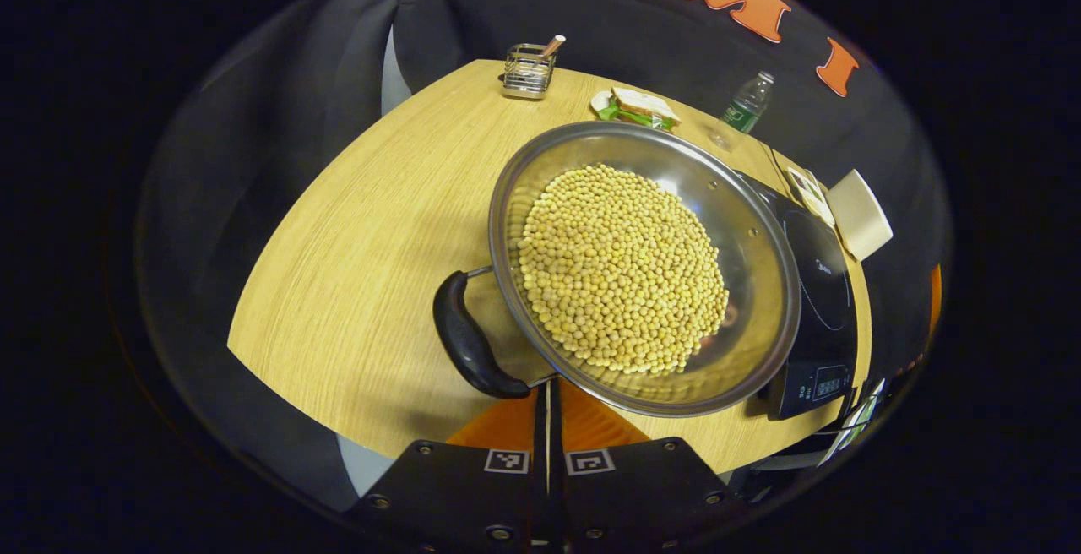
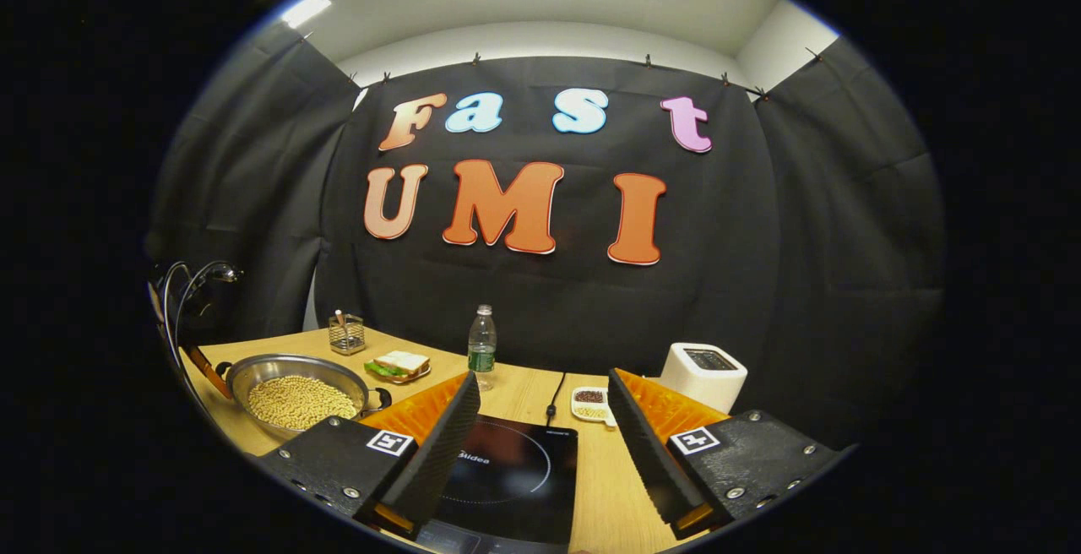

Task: First push the handle of the pot to place it horizontally, then grasp the pot with both hands and set it on the induction cooktop.

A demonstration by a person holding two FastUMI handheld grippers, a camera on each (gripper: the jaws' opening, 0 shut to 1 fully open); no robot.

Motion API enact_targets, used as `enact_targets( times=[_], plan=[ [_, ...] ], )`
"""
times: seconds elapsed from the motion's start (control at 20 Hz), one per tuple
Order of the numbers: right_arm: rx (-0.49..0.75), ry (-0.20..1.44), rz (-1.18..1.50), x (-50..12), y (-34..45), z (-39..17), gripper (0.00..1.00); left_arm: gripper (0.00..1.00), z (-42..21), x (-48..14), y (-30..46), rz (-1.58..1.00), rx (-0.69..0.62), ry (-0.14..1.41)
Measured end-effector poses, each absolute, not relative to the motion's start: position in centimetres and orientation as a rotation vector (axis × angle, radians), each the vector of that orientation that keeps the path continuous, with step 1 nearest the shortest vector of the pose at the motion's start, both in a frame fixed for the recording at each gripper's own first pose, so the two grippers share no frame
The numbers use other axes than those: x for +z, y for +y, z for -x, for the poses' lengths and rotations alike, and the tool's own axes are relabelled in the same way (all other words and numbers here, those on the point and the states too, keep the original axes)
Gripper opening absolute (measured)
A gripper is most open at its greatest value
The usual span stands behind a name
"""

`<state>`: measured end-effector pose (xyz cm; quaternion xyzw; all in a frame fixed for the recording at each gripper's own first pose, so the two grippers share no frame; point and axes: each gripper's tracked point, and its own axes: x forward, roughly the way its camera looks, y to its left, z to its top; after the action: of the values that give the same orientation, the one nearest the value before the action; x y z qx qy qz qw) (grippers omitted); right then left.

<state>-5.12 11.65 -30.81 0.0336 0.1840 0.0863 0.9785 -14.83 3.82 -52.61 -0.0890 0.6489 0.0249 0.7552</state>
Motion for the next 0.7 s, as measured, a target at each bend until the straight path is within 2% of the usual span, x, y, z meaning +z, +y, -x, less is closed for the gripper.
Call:
enact_targets(
  times=[0.45, 0.7],
  plan=[
    [0.290, 0.501, -0.119, -34.2, 17.1, 5.4, 0.95, 0.01, 11.2, -54.4, 8.5, 0.025, 0.121, 1.366],
    [0.355, 0.640, -0.159, -37.3, 20.7, 6.1, 0.95, 0.01, 8.3, -55.6, 11.1, -0.118, 0.125, 1.301]
  ],
)
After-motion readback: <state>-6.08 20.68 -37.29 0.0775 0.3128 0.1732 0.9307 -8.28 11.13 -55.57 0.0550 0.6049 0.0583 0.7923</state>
